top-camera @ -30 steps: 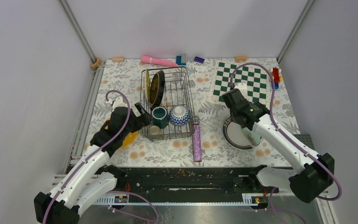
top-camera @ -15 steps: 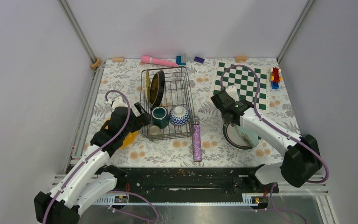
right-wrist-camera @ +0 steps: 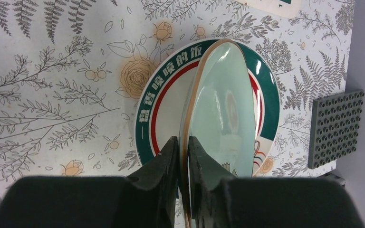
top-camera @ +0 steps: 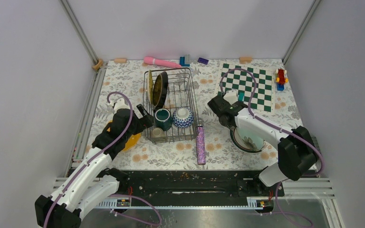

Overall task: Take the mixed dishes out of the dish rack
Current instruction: Place the plate at the center of the board, then pick up the plate from the dish rack.

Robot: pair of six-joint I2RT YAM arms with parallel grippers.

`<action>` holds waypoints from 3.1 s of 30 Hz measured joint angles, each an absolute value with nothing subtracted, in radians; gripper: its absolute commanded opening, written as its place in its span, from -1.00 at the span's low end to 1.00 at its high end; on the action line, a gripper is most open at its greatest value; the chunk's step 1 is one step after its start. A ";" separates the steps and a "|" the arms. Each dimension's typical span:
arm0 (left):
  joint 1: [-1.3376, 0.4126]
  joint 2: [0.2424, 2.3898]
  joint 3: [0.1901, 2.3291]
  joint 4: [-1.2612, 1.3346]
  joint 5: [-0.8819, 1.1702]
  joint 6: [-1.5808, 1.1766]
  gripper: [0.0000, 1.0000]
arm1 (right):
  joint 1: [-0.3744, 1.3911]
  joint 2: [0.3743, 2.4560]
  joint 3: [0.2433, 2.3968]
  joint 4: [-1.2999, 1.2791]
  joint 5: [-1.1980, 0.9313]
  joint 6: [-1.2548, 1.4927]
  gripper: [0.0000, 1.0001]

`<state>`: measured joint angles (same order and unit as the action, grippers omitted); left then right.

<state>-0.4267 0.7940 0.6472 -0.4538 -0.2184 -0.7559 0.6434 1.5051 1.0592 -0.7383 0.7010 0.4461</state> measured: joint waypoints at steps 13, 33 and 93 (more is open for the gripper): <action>-0.424 0.794 0.647 -0.454 -0.222 -0.756 0.98 | 0.643 1.526 1.000 -0.630 0.665 0.516 -0.26; -0.423 0.786 0.646 -0.464 -0.230 -0.756 0.98 | 0.643 1.559 1.000 -0.614 0.662 0.545 0.52; -0.573 1.750 1.611 -0.706 -0.461 -0.413 0.37 | 0.643 0.796 0.529 -0.142 0.593 0.445 0.99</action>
<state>-0.5732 1.7504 1.6108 -0.7059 -0.4610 -0.4133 0.6434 0.7956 0.5285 -0.1417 0.5934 0.4450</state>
